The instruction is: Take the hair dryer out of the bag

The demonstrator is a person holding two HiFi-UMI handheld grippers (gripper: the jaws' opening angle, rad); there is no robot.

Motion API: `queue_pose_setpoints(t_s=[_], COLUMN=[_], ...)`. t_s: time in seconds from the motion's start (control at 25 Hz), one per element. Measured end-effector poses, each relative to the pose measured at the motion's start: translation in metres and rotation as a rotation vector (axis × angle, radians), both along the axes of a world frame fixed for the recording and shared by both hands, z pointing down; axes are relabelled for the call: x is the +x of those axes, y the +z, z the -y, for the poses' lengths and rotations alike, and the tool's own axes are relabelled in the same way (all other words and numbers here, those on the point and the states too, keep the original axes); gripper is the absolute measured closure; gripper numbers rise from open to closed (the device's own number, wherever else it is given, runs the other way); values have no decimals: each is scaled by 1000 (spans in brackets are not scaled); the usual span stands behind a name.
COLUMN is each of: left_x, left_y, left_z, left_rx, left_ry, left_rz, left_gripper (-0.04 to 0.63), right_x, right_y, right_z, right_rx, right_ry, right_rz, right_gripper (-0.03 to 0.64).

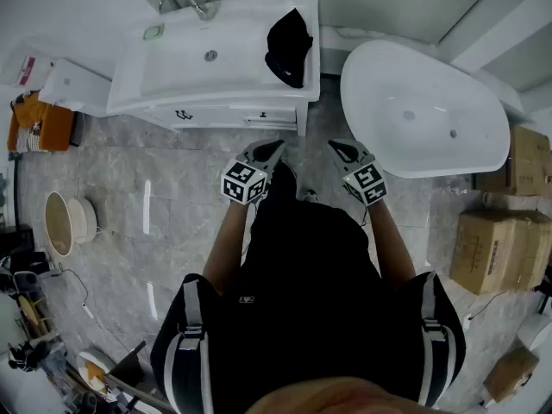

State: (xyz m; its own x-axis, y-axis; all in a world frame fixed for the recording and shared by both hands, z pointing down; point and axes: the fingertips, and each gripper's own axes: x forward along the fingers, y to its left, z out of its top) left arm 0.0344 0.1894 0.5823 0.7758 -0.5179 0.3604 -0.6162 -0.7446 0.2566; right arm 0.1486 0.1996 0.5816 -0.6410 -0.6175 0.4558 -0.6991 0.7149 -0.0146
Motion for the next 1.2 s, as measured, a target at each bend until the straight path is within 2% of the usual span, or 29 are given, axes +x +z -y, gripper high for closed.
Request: queue_pose_setpoints(t_s=[1.2], left_x=[4], left_y=[4], left_z=[31], left_rx=[-23], left_ry=[8], left_rz=[-32], left_gripper=[578], right_x=[0], right_y=[13], right_z=[22], right_rx=[-27], right_ry=[-1], right_rz=[-65], right_gripper=[558])
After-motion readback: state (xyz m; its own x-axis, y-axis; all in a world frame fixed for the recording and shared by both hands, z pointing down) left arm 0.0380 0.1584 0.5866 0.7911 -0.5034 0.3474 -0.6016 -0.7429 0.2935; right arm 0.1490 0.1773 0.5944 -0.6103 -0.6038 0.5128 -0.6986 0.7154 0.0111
